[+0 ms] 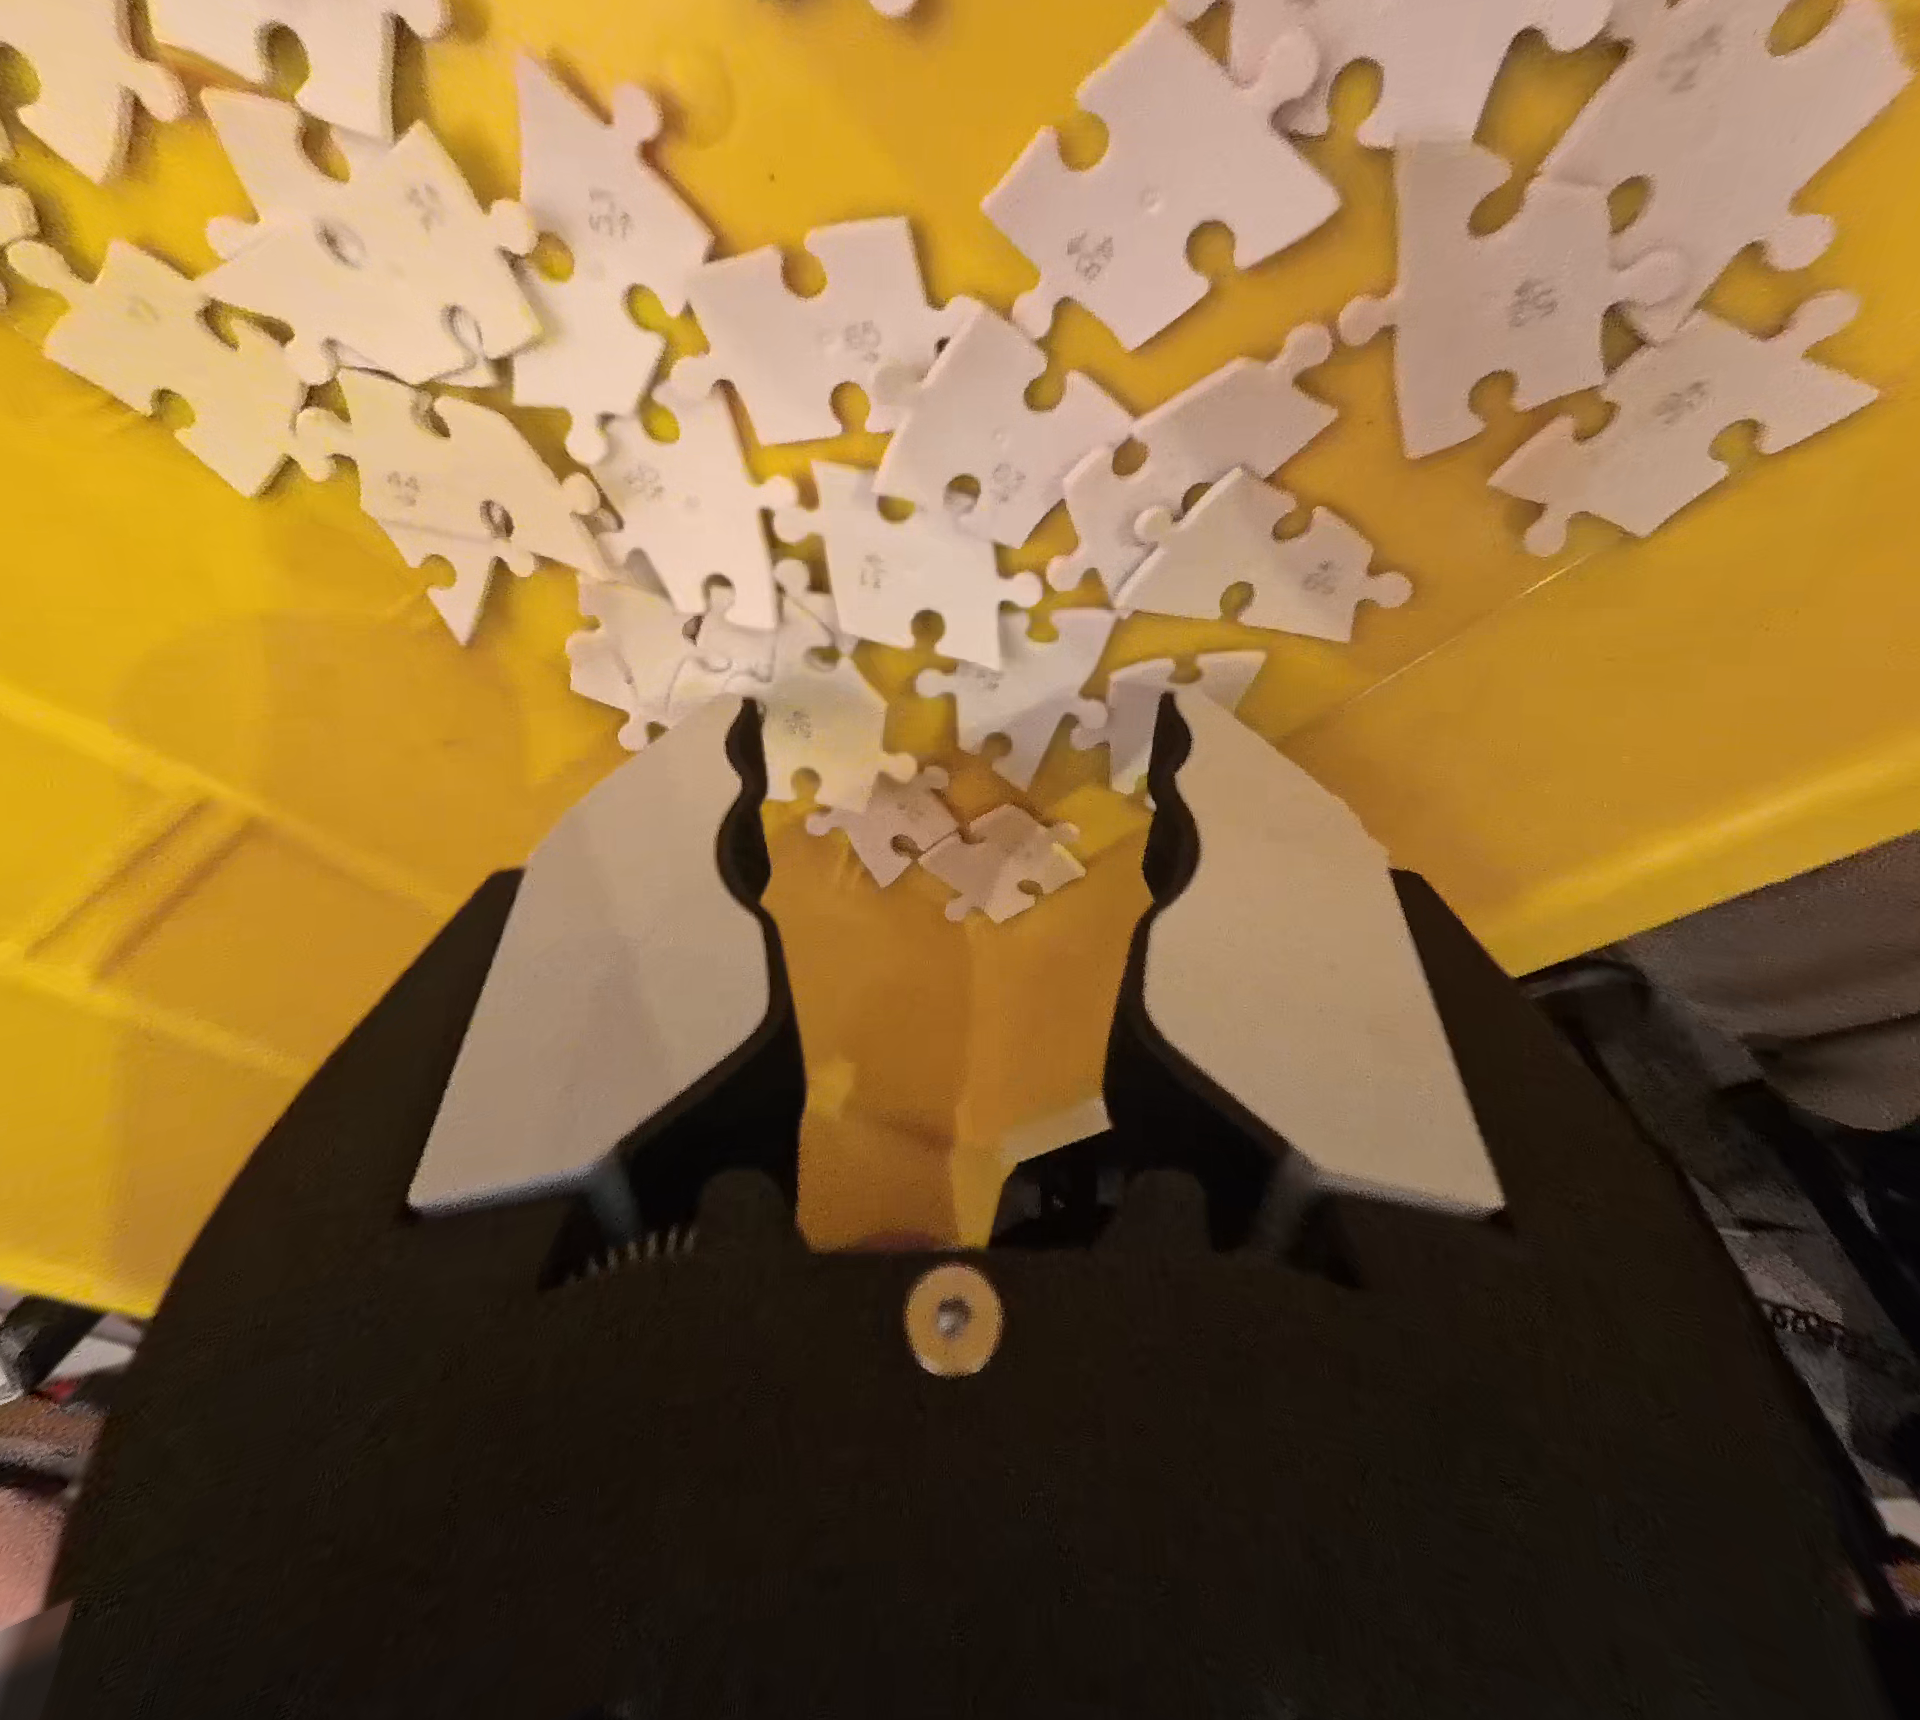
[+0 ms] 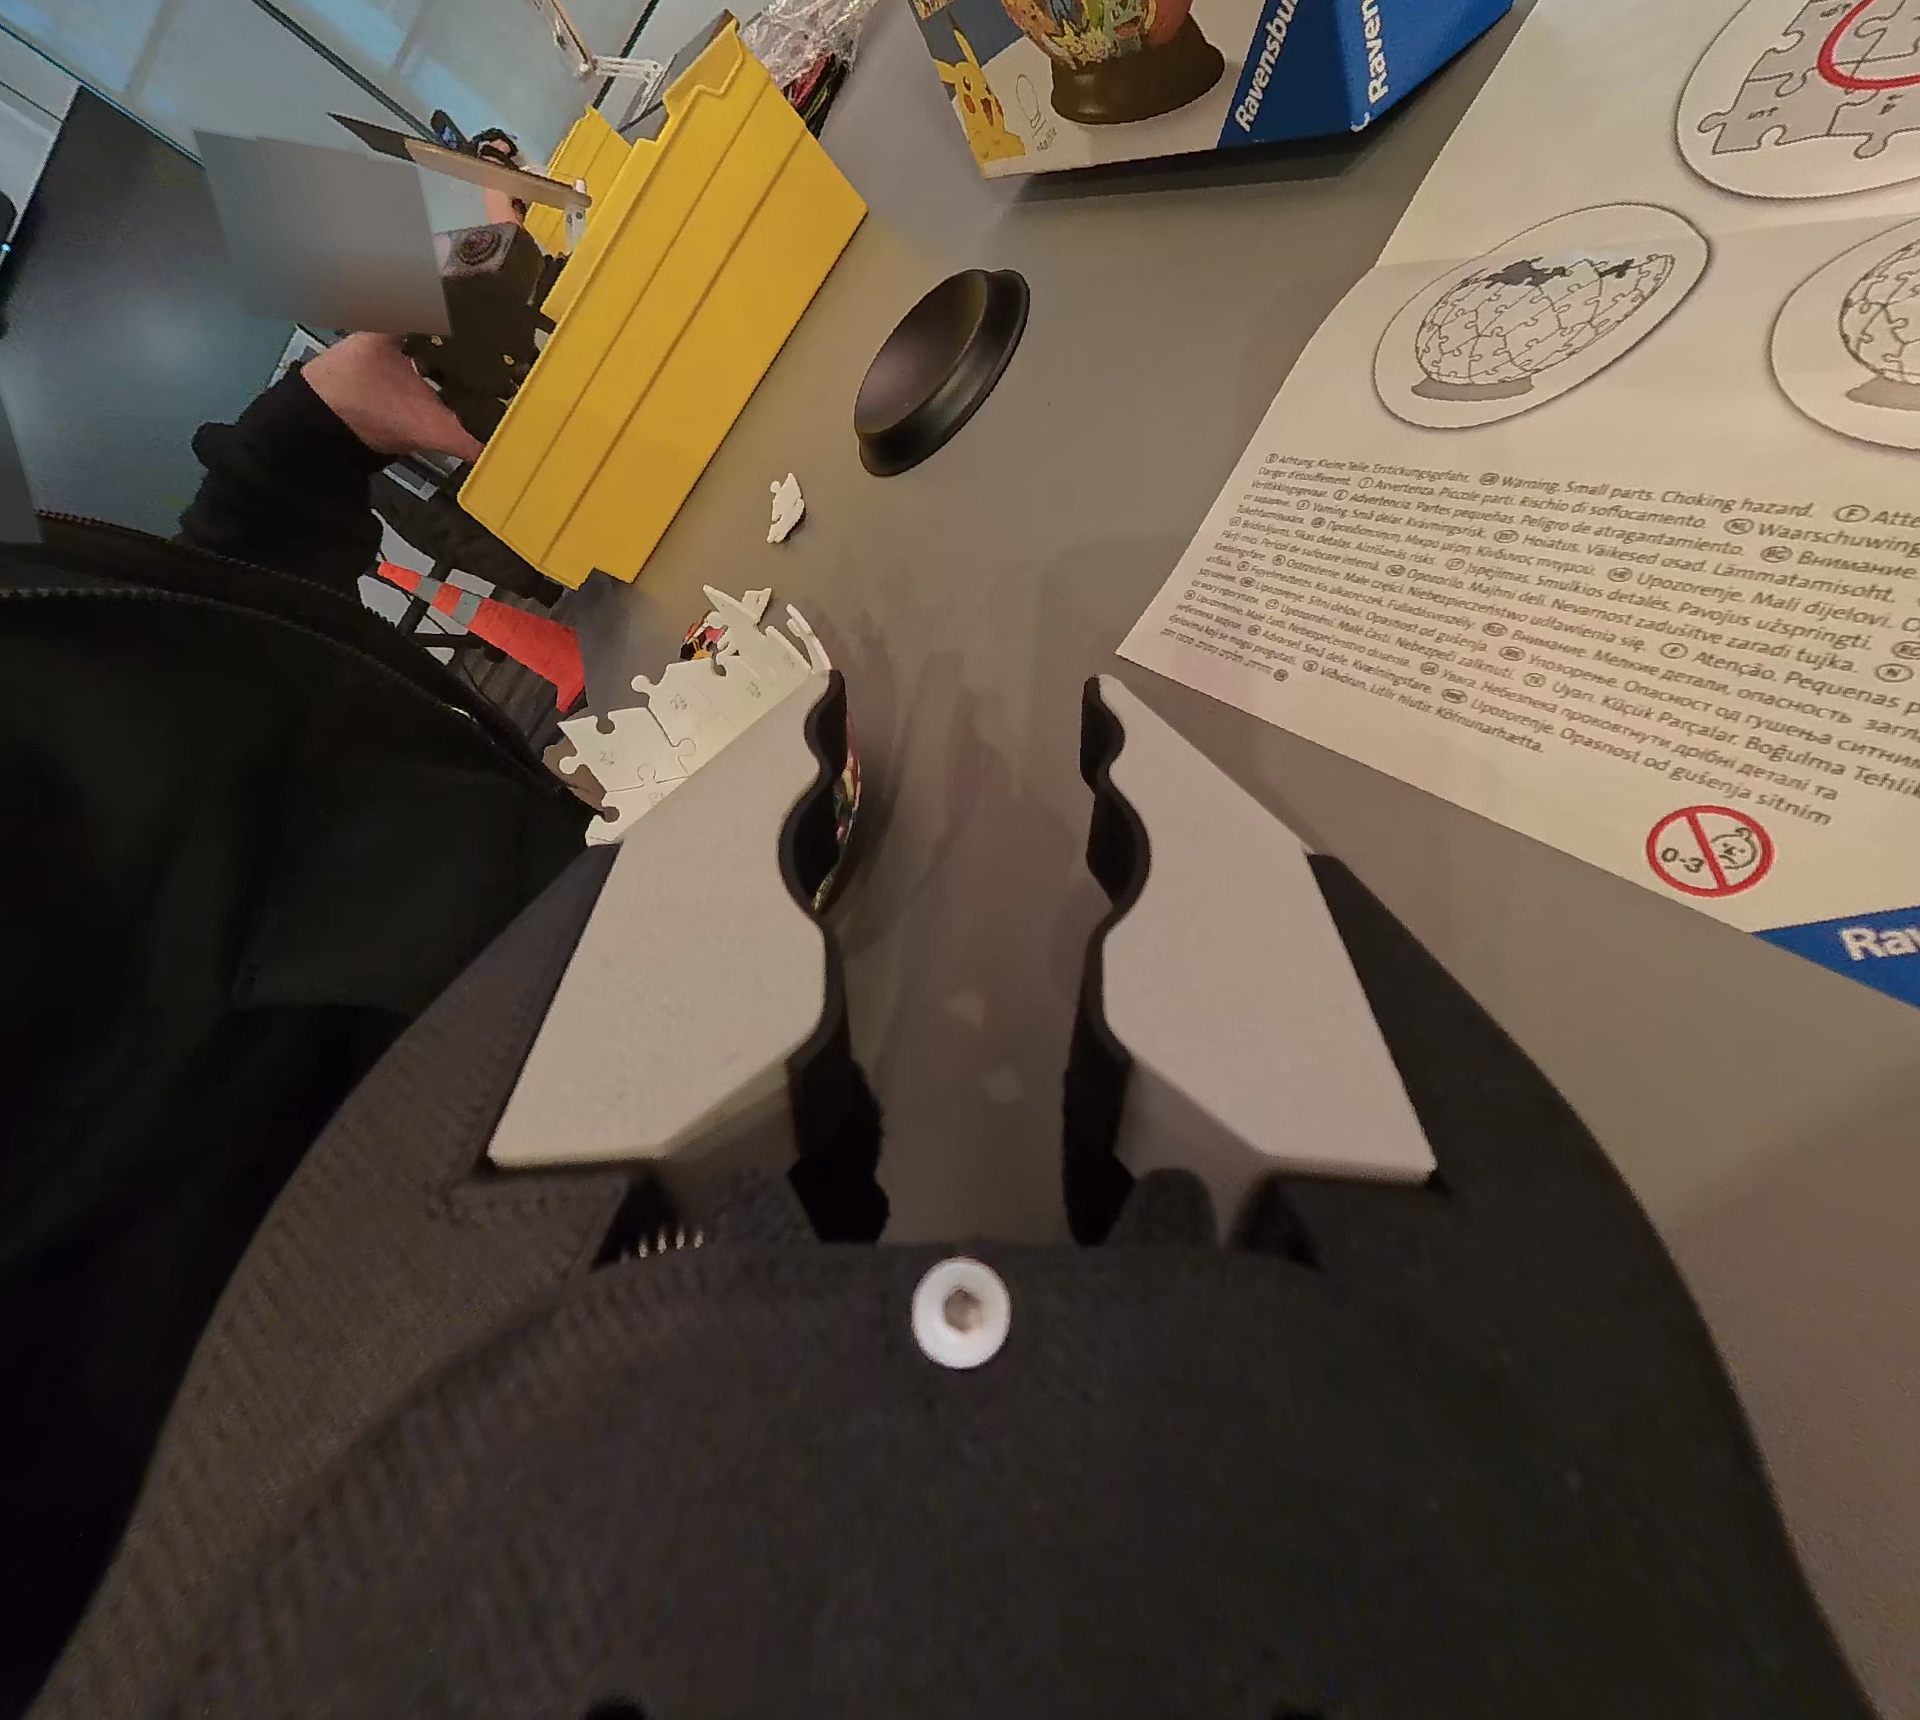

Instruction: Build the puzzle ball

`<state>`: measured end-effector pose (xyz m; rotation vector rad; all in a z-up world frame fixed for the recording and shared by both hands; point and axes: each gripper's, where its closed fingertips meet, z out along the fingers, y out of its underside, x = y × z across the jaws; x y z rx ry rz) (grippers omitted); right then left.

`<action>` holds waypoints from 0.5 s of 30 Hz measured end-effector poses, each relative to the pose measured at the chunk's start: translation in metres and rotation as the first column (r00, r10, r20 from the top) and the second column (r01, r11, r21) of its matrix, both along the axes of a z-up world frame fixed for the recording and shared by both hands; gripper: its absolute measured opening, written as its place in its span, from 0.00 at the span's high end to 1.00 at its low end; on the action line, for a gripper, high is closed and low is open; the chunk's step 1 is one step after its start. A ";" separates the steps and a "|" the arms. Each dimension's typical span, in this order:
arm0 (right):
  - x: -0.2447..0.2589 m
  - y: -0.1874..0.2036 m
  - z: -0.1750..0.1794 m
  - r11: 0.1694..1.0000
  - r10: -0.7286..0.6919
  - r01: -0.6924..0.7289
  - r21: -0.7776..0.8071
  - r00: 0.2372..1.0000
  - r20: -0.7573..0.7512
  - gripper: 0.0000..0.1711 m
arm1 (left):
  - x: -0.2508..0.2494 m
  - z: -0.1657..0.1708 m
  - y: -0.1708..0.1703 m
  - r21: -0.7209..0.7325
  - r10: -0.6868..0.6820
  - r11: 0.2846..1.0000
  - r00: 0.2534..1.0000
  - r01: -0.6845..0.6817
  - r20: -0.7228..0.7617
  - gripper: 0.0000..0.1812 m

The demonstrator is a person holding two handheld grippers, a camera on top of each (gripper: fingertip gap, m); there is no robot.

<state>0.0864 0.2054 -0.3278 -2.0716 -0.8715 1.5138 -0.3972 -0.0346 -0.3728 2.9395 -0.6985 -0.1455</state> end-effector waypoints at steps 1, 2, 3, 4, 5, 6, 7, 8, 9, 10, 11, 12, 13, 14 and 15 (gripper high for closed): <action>0.000 0.000 0.000 1.000 0.001 -0.001 -0.001 1.000 0.000 0.74 | 0.001 0.001 0.003 0.020 0.006 1.000 1.000 -0.006 0.011 0.61; 0.000 0.000 0.000 1.000 0.001 -0.001 0.000 1.000 0.000 0.74 | 0.003 0.003 0.007 0.040 0.012 0.999 1.000 -0.013 0.025 0.62; 0.000 0.000 0.000 1.000 0.000 0.000 0.000 1.000 0.000 0.74 | 0.006 0.004 0.010 0.056 0.010 0.998 0.999 -0.012 0.035 0.63; 0.000 0.000 0.000 1.000 0.000 0.000 0.000 1.000 0.000 0.74 | 0.008 0.005 0.015 0.080 0.006 0.997 0.999 -0.010 0.042 0.63; 0.000 0.000 0.000 1.000 0.000 0.000 0.000 1.000 0.000 0.74 | 0.011 0.006 0.021 0.109 0.011 0.994 0.999 -0.017 0.053 0.63; 0.000 0.000 0.000 1.000 0.000 0.000 0.000 1.000 0.000 0.74 | 0.014 0.004 0.024 0.120 0.012 0.993 0.998 -0.020 0.067 0.63; 0.000 0.000 0.000 1.000 0.000 0.000 0.000 1.000 0.001 0.74 | 0.016 0.002 0.023 0.105 0.004 0.994 0.998 -0.011 0.068 0.62; 0.000 0.000 0.000 1.000 0.000 0.000 0.000 1.000 0.001 0.74 | 0.016 -0.001 0.020 0.083 -0.005 0.997 0.999 0.001 0.054 0.60; 0.000 0.000 0.000 1.000 0.000 0.000 0.000 1.000 0.002 0.74 | 0.019 -0.002 0.020 0.081 -0.003 0.997 0.998 -0.003 0.070 0.62; 0.000 0.000 0.000 1.000 -0.001 0.001 0.001 1.000 0.002 0.74 | 0.022 -0.002 0.020 0.086 -0.006 0.996 0.997 0.000 0.078 0.59; 0.000 0.000 0.000 1.000 0.000 0.000 0.000 1.000 0.002 0.74 | 0.023 -0.003 0.019 0.080 -0.014 0.997 0.997 0.009 0.072 0.58; 0.000 0.000 0.000 1.000 0.000 0.000 -0.001 1.000 0.003 0.74 | 0.026 -0.003 0.019 0.084 -0.018 0.996 0.997 0.011 0.079 0.58; 0.000 0.000 -0.001 1.000 0.000 0.000 0.000 1.000 0.003 0.74 | 0.028 -0.003 0.018 0.079 -0.024 0.997 0.997 0.017 0.079 0.57; 0.000 0.000 -0.001 1.000 0.000 0.000 -0.002 1.000 0.003 0.74 | 0.029 -0.003 0.017 0.078 -0.029 0.997 0.996 0.023 0.079 0.58; 0.000 0.000 -0.001 1.000 0.000 0.000 -0.001 1.000 0.003 0.74 | 0.031 -0.003 0.016 0.072 -0.035 0.997 0.996 0.029 0.085 0.57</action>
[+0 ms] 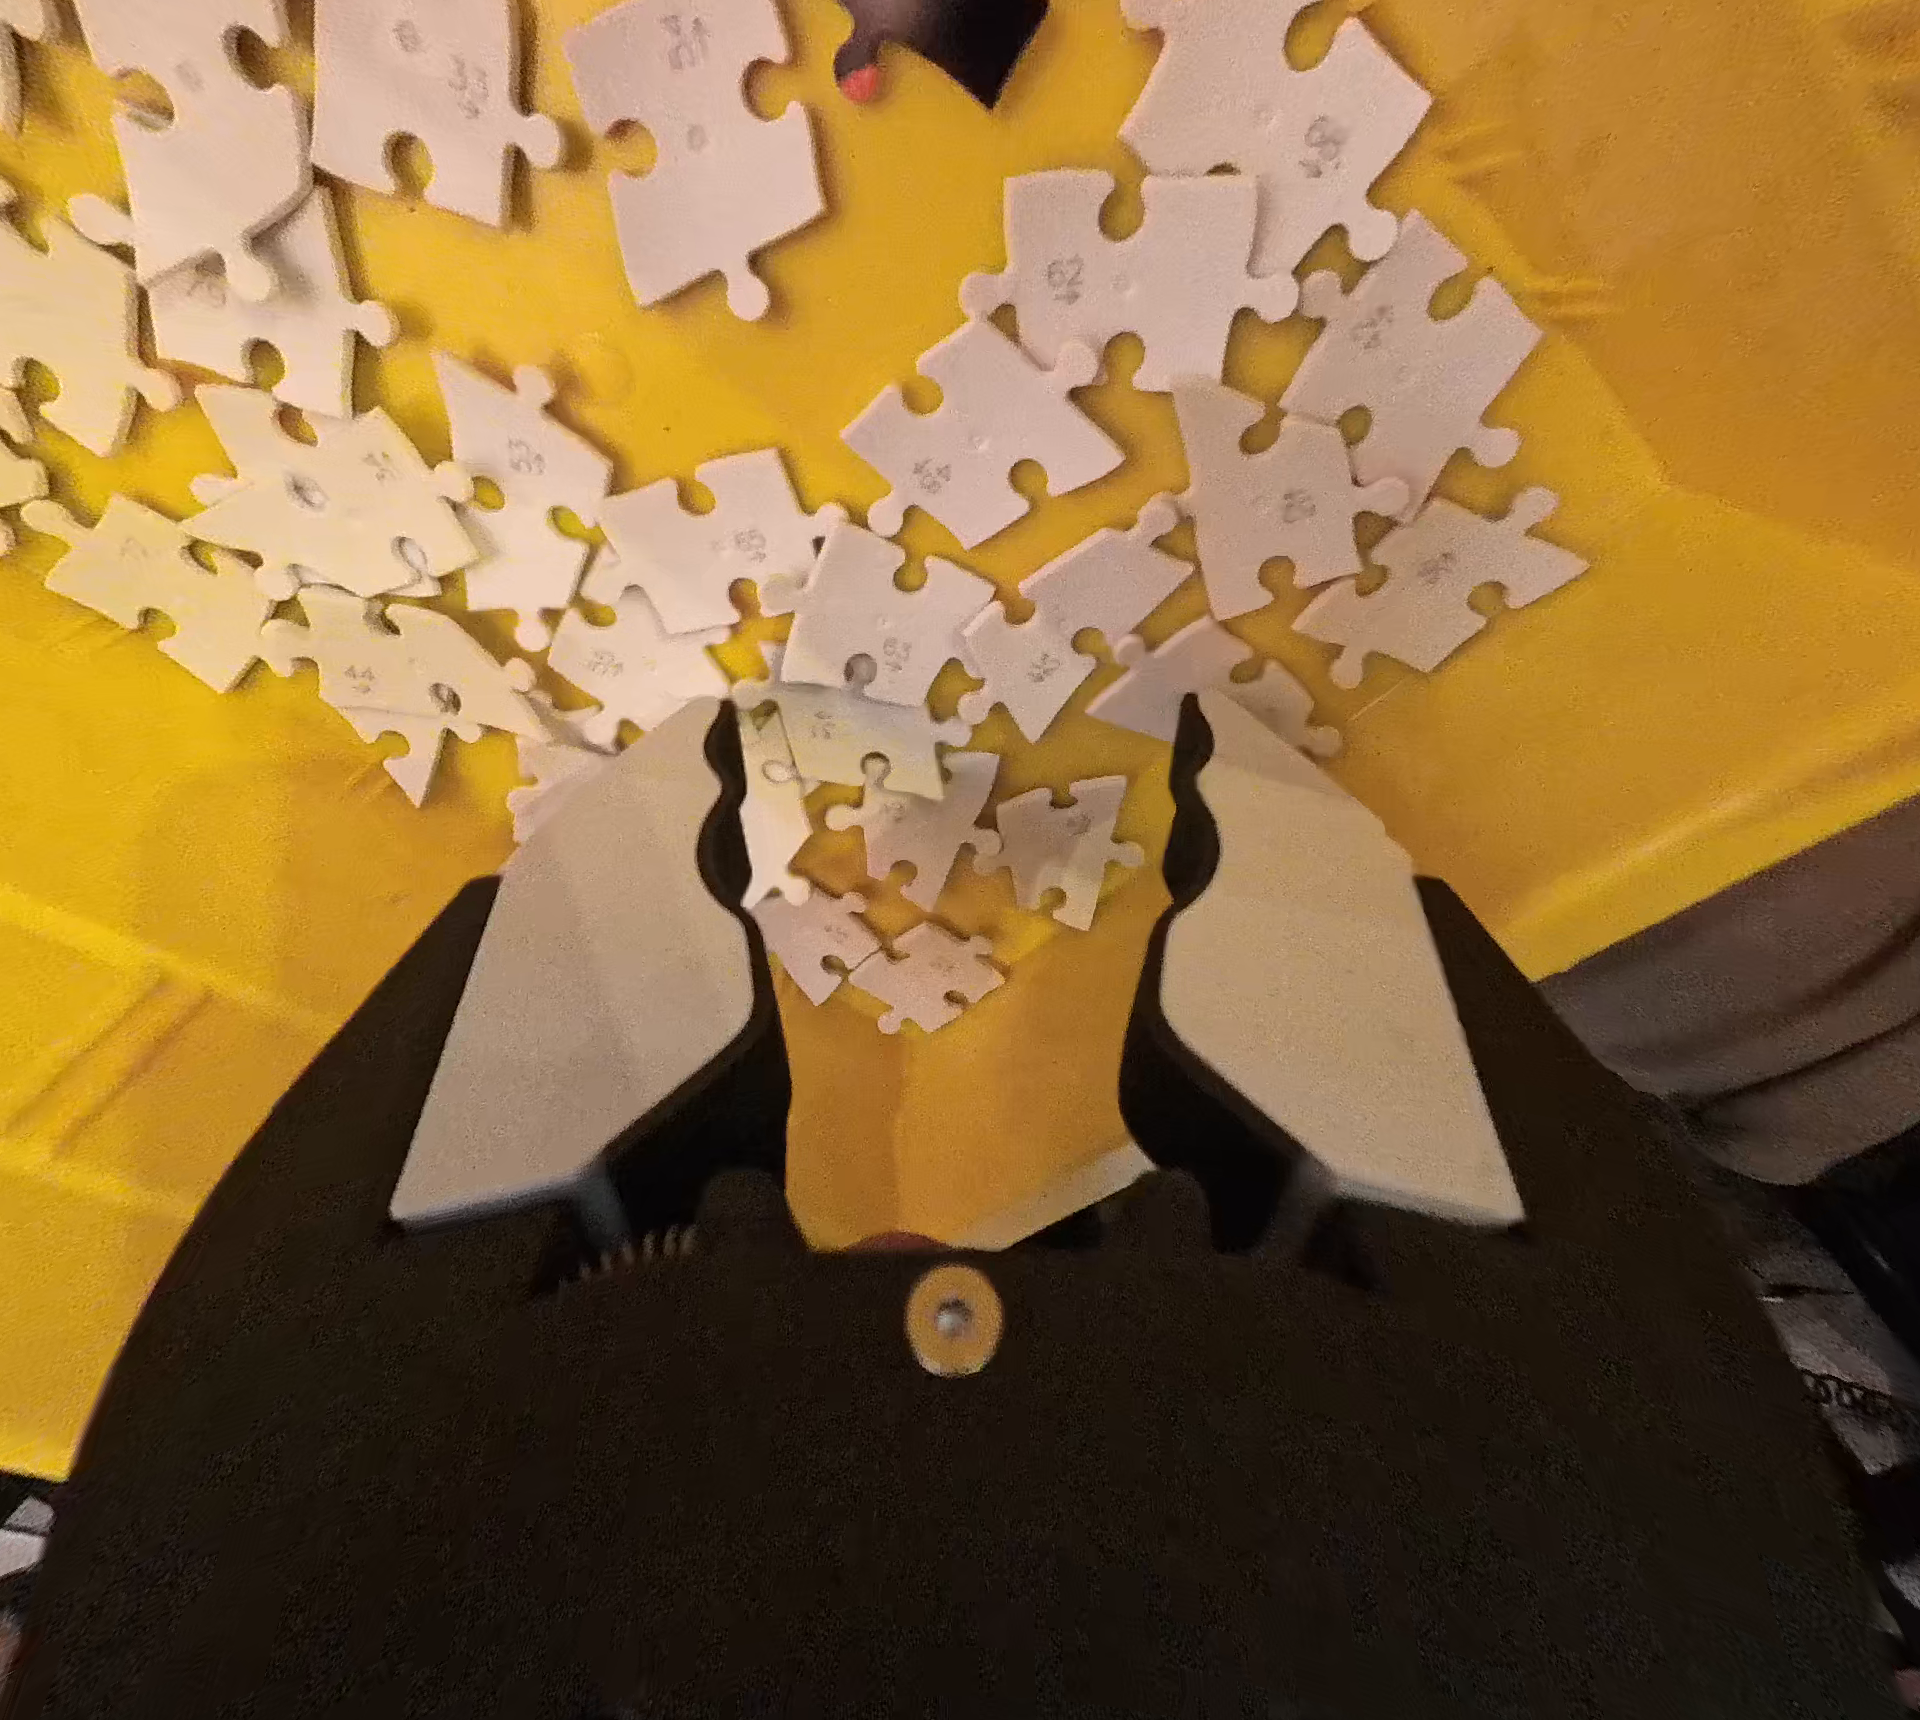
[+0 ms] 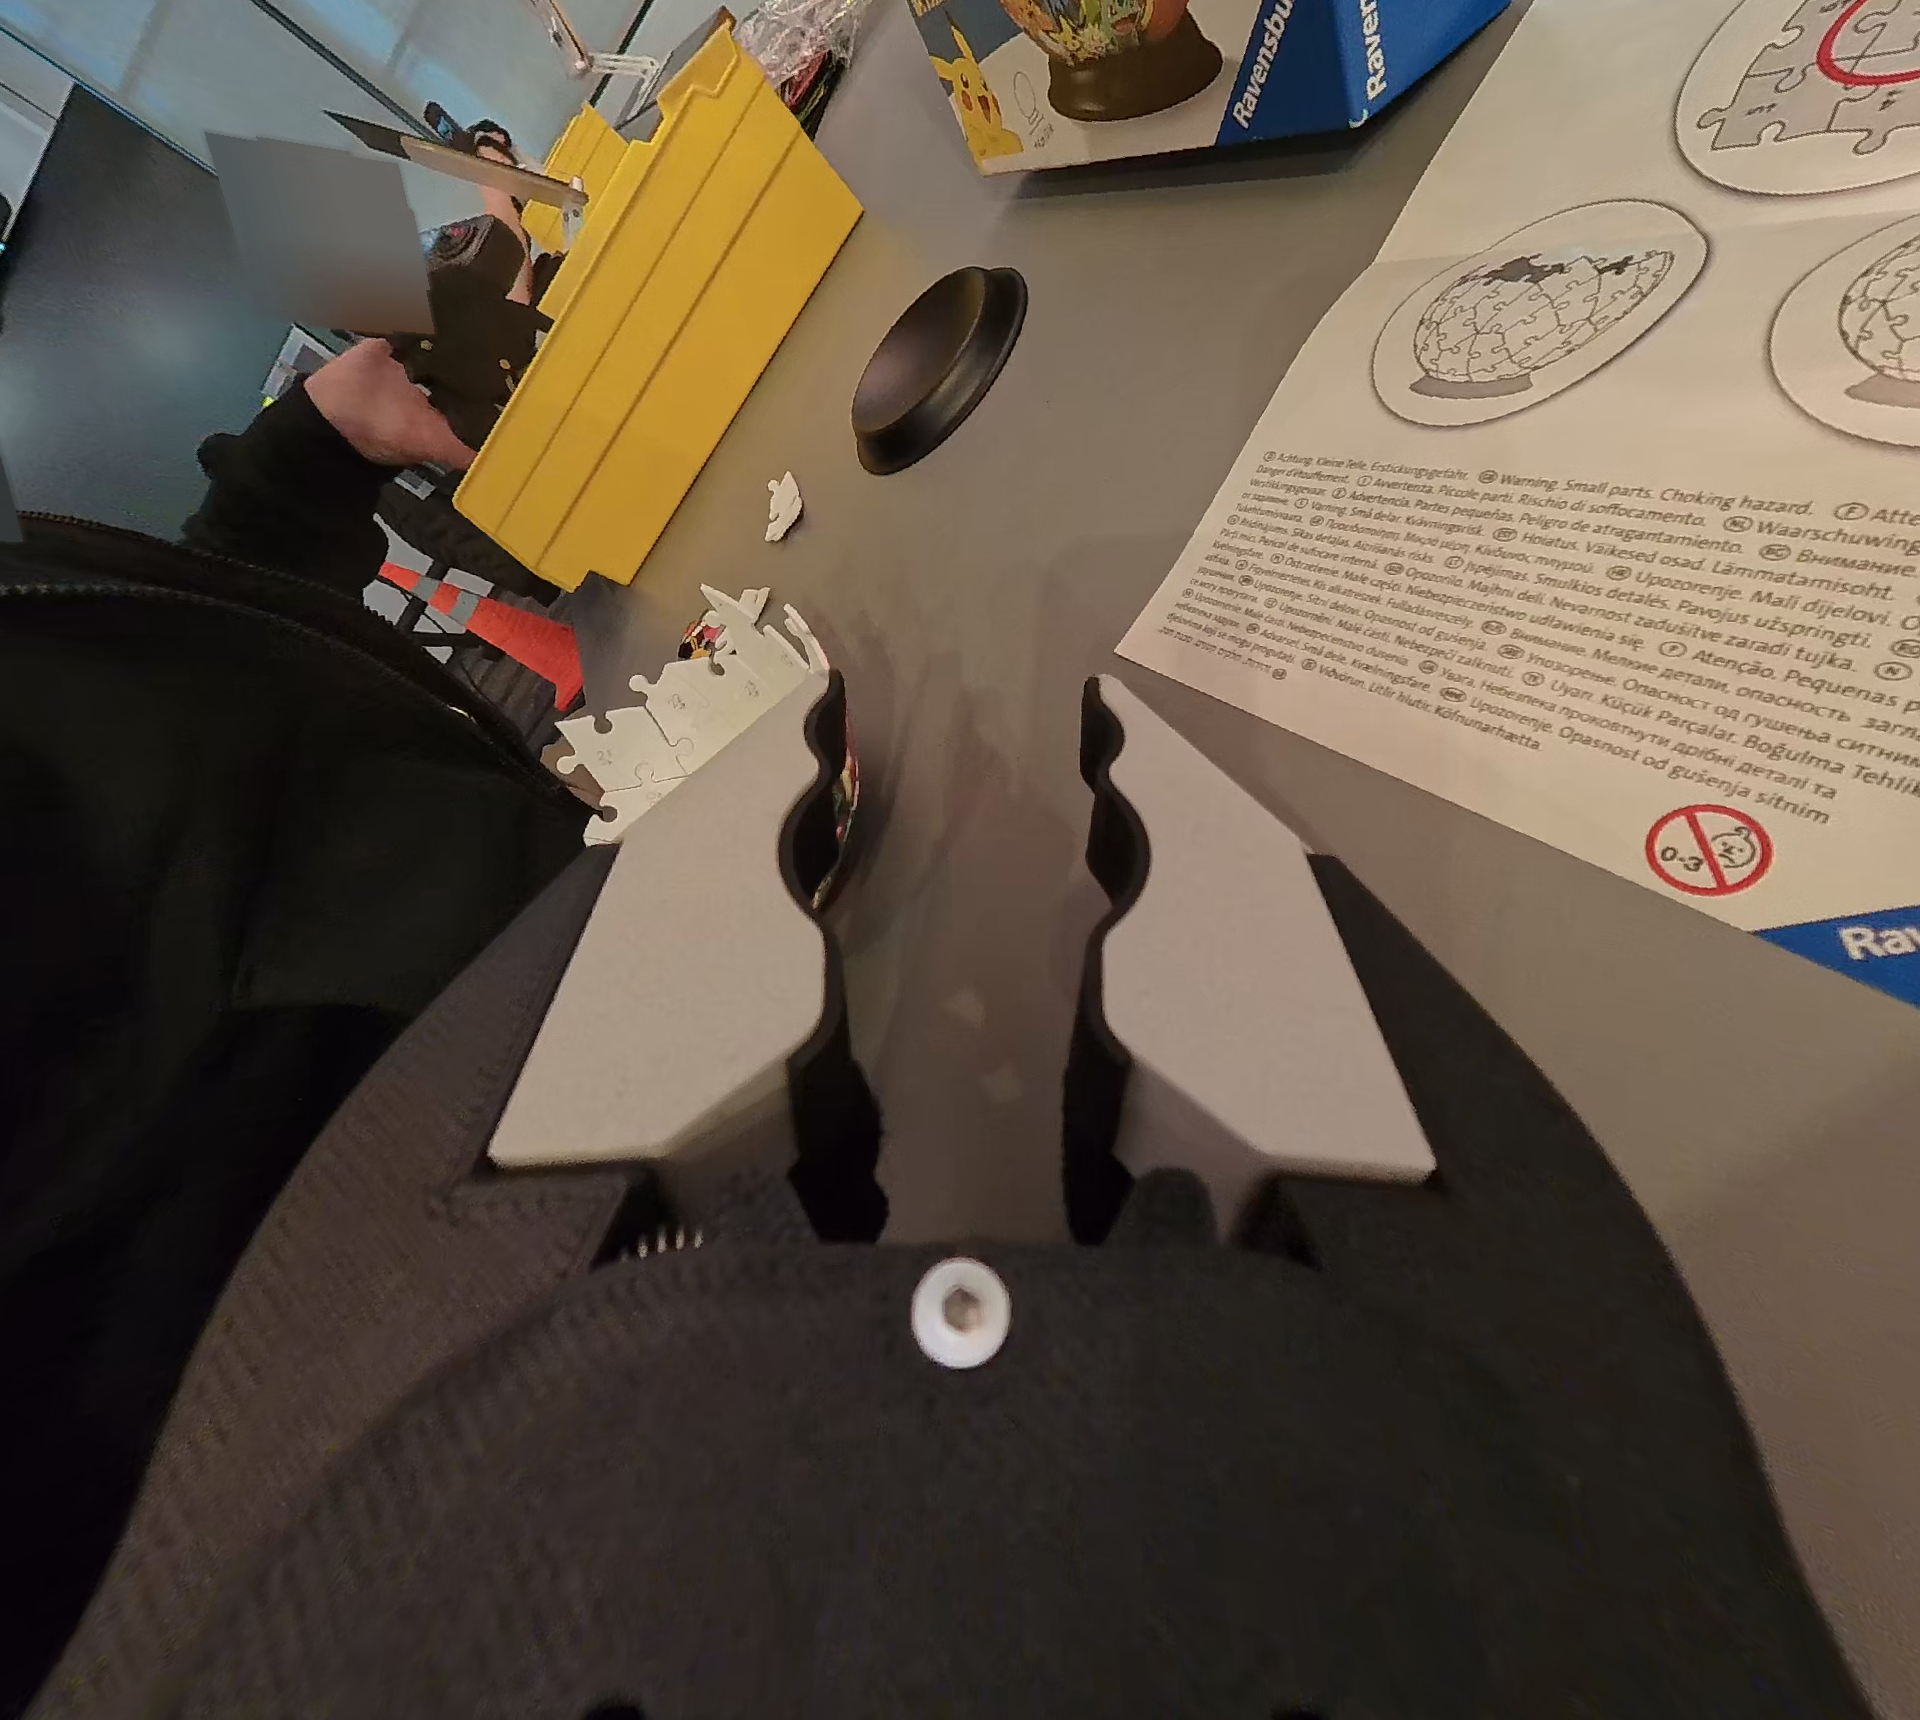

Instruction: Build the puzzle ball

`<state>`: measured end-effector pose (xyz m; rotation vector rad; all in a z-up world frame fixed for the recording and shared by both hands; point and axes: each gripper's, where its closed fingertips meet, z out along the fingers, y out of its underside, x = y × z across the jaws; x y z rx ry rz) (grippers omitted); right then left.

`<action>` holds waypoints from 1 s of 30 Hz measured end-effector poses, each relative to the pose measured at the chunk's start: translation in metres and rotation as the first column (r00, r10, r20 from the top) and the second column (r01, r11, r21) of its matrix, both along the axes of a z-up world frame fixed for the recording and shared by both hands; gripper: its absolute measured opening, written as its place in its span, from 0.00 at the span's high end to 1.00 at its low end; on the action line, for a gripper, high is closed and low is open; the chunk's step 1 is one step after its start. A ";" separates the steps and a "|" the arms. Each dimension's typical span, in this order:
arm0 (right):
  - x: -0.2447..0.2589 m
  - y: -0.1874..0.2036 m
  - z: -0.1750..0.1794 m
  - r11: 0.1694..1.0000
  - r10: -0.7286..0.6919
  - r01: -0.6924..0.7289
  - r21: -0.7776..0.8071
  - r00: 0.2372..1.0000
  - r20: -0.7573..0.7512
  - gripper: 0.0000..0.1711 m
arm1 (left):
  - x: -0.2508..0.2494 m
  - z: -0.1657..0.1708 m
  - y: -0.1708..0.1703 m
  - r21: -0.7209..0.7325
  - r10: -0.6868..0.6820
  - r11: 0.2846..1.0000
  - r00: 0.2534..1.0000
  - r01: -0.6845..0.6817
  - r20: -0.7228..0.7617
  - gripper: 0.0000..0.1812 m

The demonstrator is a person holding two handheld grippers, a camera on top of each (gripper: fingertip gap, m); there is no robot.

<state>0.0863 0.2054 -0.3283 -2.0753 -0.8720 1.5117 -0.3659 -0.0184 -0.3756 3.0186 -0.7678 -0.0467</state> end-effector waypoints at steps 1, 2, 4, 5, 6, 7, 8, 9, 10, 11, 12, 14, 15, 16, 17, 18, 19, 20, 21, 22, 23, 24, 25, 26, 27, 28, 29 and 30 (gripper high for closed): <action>0.000 0.000 0.000 1.000 0.000 0.000 0.001 1.000 0.001 0.74 | 0.004 0.000 -0.001 -0.004 -0.005 1.000 1.000 0.005 0.020 0.55; 0.000 0.000 0.000 1.000 0.000 0.000 0.000 1.000 0.001 0.74 | 0.007 0.000 -0.001 -0.002 -0.006 1.000 0.999 0.006 0.042 0.52; 0.000 0.000 0.000 1.000 -0.001 0.001 0.000 1.000 0.001 0.74 | 0.003 0.002 0.002 0.018 0.004 1.000 0.999 -0.004 0.038 0.51; 0.000 0.000 0.000 1.000 -0.001 0.001 0.000 1.000 0.002 0.74 | -0.001 0.004 0.004 0.028 0.018 0.999 0.999 -0.018 0.027 0.51; 0.000 0.000 0.000 1.000 -0.001 0.001 0.000 1.000 0.002 0.74 | -0.004 0.005 0.004 0.033 0.027 0.999 0.999 -0.028 0.024 0.52; 0.000 0.000 0.000 1.000 -0.001 0.001 0.000 1.000 0.003 0.74 | -0.007 0.006 0.005 0.040 0.032 0.999 0.999 -0.032 0.018 0.52; 0.000 0.000 0.000 1.000 -0.002 0.002 -0.001 1.000 0.003 0.74 | -0.011 0.008 0.007 0.051 0.038 0.998 0.999 -0.038 0.003 0.54; 0.000 0.000 0.000 1.000 -0.002 0.002 -0.001 1.000 0.003 0.74 | -0.015 0.009 0.008 0.058 0.048 0.997 0.999 -0.047 -0.014 0.55; 0.000 0.000 -0.001 1.000 -0.002 0.002 -0.001 1.000 0.003 0.74 | -0.018 0.010 0.008 0.058 0.052 0.997 0.998 -0.050 -0.024 0.55; 0.000 0.000 -0.001 1.000 -0.002 0.002 -0.001 1.000 0.004 0.74 | -0.020 0.011 0.009 0.063 0.051 0.997 0.998 -0.049 -0.029 0.56; 0.000 0.001 -0.001 1.000 -0.003 0.003 -0.001 1.000 0.005 0.74 | -0.021 0.012 0.012 0.073 0.055 0.996 0.998 -0.052 -0.028 0.56; 0.000 0.001 -0.001 1.000 -0.003 0.003 -0.001 1.000 0.005 0.74 | -0.022 0.013 0.016 0.088 0.064 0.994 0.998 -0.062 -0.022 0.58; 0.000 0.001 -0.001 1.000 -0.003 0.003 -0.001 1.000 0.005 0.74 | -0.023 0.013 0.018 0.092 0.066 0.994 0.997 -0.063 -0.030 0.58; 0.000 0.001 -0.001 1.000 -0.003 0.003 -0.001 1.000 0.006 0.74 | -0.024 0.012 0.019 0.093 0.066 0.994 0.997 -0.063 -0.033 0.58; 0.000 0.001 -0.001 1.000 -0.003 0.003 -0.002 1.000 0.006 0.74 | -0.023 0.011 0.020 0.090 0.063 0.994 0.998 -0.060 -0.029 0.58; 0.000 0.001 -0.001 1.000 -0.003 0.003 -0.002 1.000 0.006 0.74 | -0.021 0.009 0.019 0.083 0.060 0.995 0.998 -0.057 -0.027 0.58; 0.000 0.001 -0.001 1.000 -0.004 0.004 -0.002 1.000 0.006 0.74 | -0.020 0.007 0.018 0.070 0.054 0.996 0.998 -0.052 -0.031 0.57; 0.000 0.001 -0.001 1.000 -0.004 0.004 -0.002 1.000 0.006 0.74 | -0.018 0.004 0.015 0.047 0.039 0.998 0.999 -0.038 -0.036 0.55; 0.000 0.001 -0.001 1.000 -0.003 0.003 -0.003 1.000 0.006 0.74 | -0.015 0.001 0.011 0.019 0.020 1.000 0.999 -0.019 -0.036 0.54; 0.000 0.001 -0.001 1.000 -0.004 0.004 -0.003 1.000 0.007 0.74 | -0.011 0.000 0.008 0.006 0.008 1.000 1.000 -0.007 -0.021 0.56; 0.000 0.001 -0.001 1.000 -0.004 0.004 -0.003 1.000 0.007 0.74 | -0.008 0.000 0.007 0.003 0.002 1.000 1.000 -0.002 -0.008 0.51; 0.000 0.001 -0.001 1.000 -0.004 0.004 -0.003 1.000 0.006 0.74 | -0.008 0.000 0.006 -0.004 0.000 1.000 1.000 0.000 -0.008 0.52; 0.000 0.001 -0.001 1.000 -0.004 0.004 -0.004 1.000 0.006 0.74 | -0.010 0.001 0.009 0.011 0.008 1.000 1.000 -0.008 -0.018 0.52; 0.000 0.001 -0.001 1.000 -0.004 0.004 -0.003 1.000 0.006 0.74 | -0.012 0.003 0.013 0.030 0.022 0.999 1.000 -0.021 -0.013 0.53; 0.000 0.001 -0.001 1.000 -0.004 0.004 -0.003 1.000 0.006 0.74 | -0.012 0.004 0.016 0.044 0.030 0.999 1.000 -0.030 -0.001 0.53; 0.000 0.001 -0.001 1.000 -0.004 0.004 -0.003 1.000 0.007 0.74 | -0.014 0.006 0.020 0.063 0.037 0.997 0.999 -0.037 -0.004 0.53; 0.000 0.001 -0.001 1.000 -0.005 0.005 -0.003 1.000 0.007 0.74 | -0.017 0.008 0.025 0.087 0.047 0.995 0.999 -0.045 -0.017 0.54; 0.000 0.001 -0.001 1.000 -0.005 0.005 -0.003 1.000 0.008 0.74 | -0.018 0.010 0.030 0.108 0.053 0.993 0.998 -0.051 -0.020 0.55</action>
